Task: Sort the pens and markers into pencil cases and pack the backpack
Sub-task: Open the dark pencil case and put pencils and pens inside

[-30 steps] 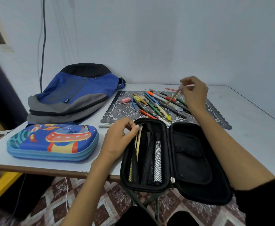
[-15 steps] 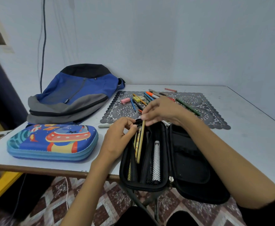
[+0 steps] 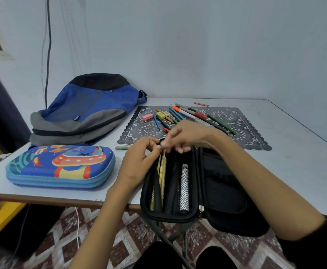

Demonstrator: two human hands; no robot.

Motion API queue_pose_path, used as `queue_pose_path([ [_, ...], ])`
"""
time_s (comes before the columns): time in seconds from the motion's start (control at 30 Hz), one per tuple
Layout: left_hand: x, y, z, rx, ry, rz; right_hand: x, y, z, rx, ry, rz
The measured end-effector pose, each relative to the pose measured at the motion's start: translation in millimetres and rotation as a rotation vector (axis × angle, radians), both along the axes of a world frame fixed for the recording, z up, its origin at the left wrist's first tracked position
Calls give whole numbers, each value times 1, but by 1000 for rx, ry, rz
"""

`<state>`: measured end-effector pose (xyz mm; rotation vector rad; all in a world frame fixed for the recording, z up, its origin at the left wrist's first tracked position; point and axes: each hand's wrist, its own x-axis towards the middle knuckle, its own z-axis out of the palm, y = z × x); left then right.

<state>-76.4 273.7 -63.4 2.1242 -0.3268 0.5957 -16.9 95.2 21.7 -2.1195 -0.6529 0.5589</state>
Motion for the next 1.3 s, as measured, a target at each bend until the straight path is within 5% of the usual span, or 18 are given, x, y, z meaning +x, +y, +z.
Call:
queue_pose_path([
  [0.17,-2,-2,1,-13,18,6,37,-22,6,488,54,-530],
  [0.27,-2,-2,1,-17,24,7,51,-32,4,548,-19,-686],
  [0.5,-4,0,2,-8,28,5,60,-39,-23,15,-245,-611],
  [0.8,-3,-2,2,-14,45,1,54,-24,-32,-426,-558,-589],
  [0.87,-3,-2,2,-17,50,3,56,-23,-30,-320,-602,-643],
  [1.07,-3,-1,1,-15,50,-2,46,-25,4,673,-321,-635],
  [1.17,-1,0,0,-13,45,-4,40,-25,19,749,-174,-544],
  [1.3,-2,-1,0,-11,50,0,34,-22,15,614,-55,-384],
])
